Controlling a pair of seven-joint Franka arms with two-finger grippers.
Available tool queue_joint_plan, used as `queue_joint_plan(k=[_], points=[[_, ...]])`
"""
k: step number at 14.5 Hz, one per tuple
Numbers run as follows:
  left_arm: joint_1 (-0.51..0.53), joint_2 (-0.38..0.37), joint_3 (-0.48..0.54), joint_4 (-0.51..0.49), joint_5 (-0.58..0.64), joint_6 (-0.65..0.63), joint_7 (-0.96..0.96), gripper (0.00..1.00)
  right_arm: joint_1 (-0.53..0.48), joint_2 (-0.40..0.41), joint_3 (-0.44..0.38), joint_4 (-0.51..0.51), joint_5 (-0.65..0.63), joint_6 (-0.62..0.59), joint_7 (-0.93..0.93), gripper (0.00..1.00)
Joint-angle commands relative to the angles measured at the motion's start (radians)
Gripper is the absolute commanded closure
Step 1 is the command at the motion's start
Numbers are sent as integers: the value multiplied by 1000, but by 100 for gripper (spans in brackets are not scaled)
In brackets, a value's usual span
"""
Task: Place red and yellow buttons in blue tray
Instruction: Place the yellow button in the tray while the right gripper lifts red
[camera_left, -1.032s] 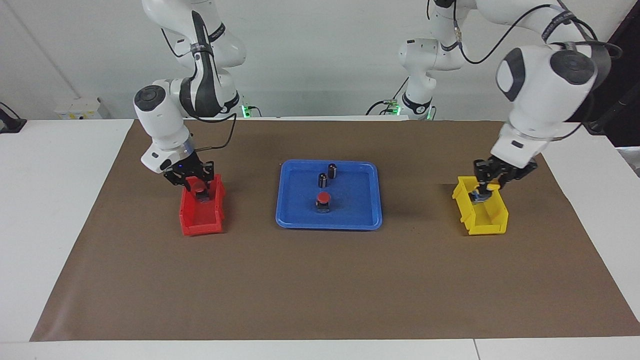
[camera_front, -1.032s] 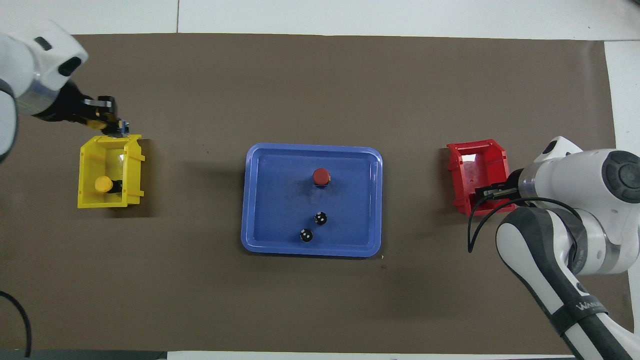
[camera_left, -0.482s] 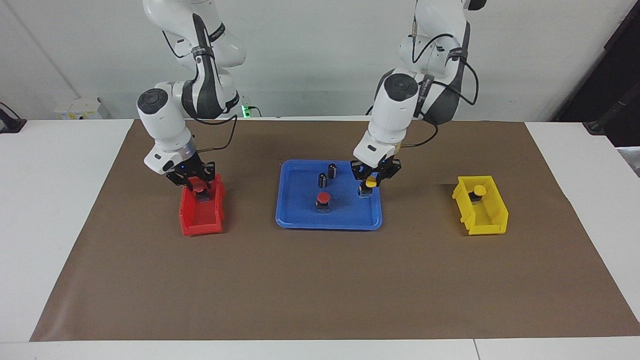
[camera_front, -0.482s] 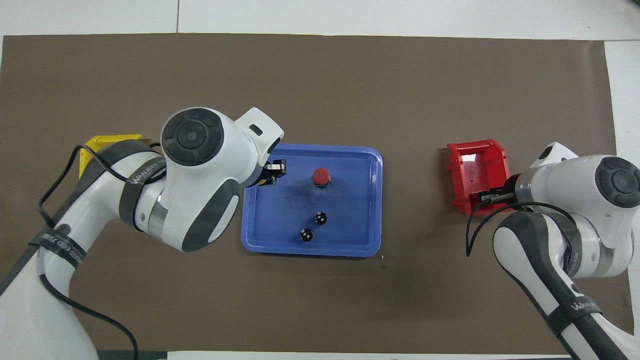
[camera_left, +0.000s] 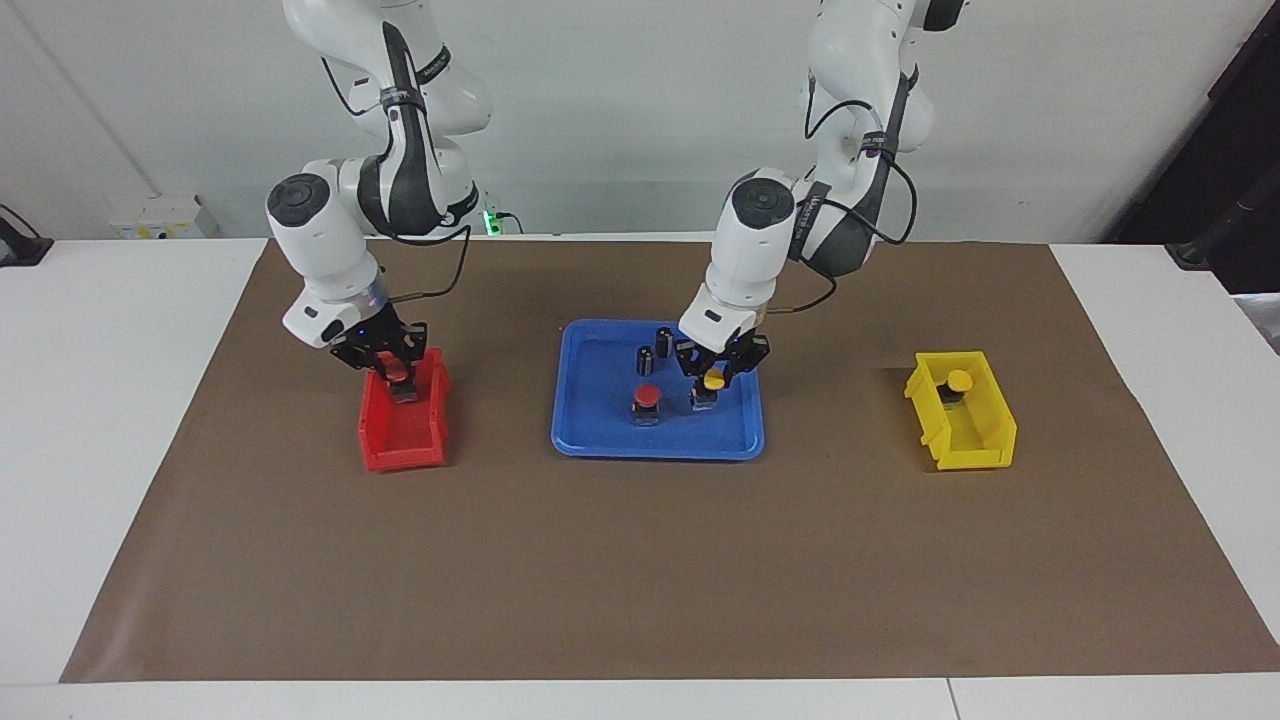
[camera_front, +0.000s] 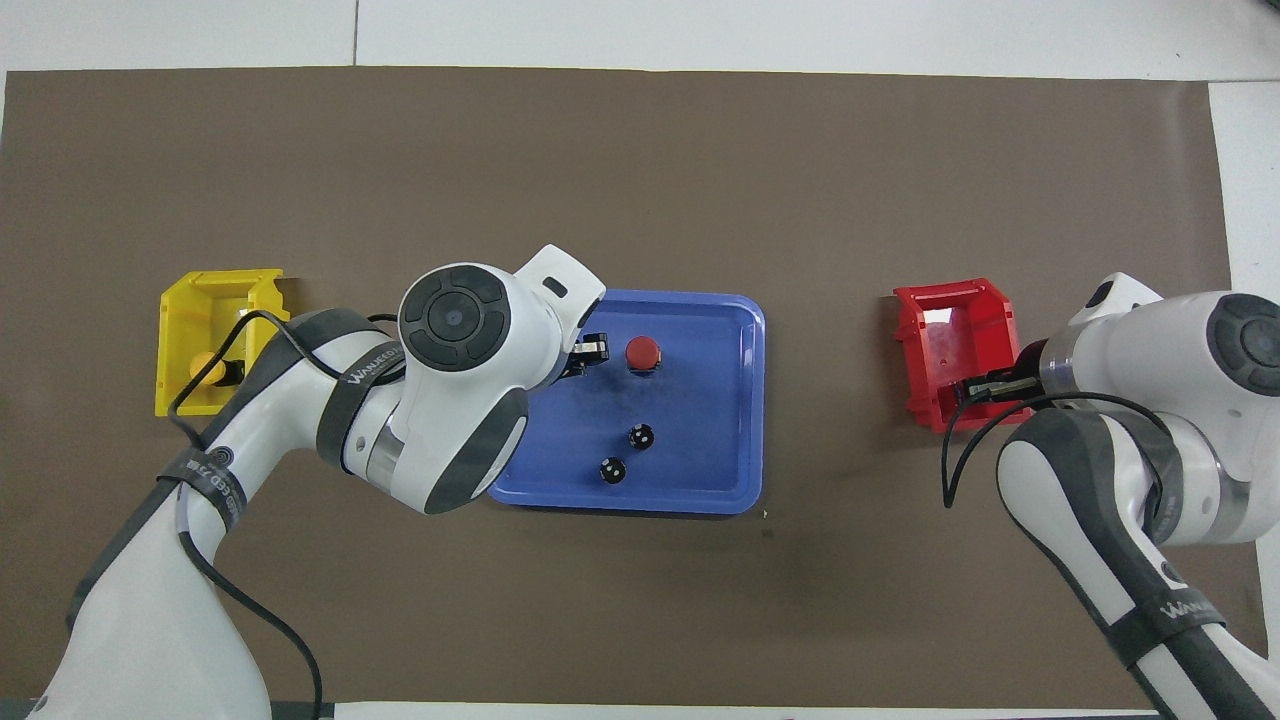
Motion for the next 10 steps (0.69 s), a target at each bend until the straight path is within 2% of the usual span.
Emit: queue_joint_plan(k=[1,2,3,4,5,6,7,8,10], points=[[-27,25,20,-8,-20,46,-13,99,5,58,14,241,22,-212,11,73],[-27,25,20,-9,-20,52,-13,97,43,70,19,293,22,-249,57,73],[-26,25,20,-5,-20,47,-10,78,83,89,19,338,22,-268,115,73],[-26,25,21,3,-20,38,-10,46,129,105,19,369,20,-264,187,72],[-23,24,23,7,-19,29,-10,21,167,112,19,375,20,-247,250,72],[-18,13,23,12,-19,6,-10,16,193,116,19,375,22,-219,298,72],[-14,-8,28,27,-19,-49,-2,6,221,118,20,373,22,-190,345,72],[-5,-45,35,47,-19,-125,8,0,245,122,21,370,23,-164,387,72],[58,-103,46,50,-6,-245,85,0,311,156,21,370,23,-100,498,72]])
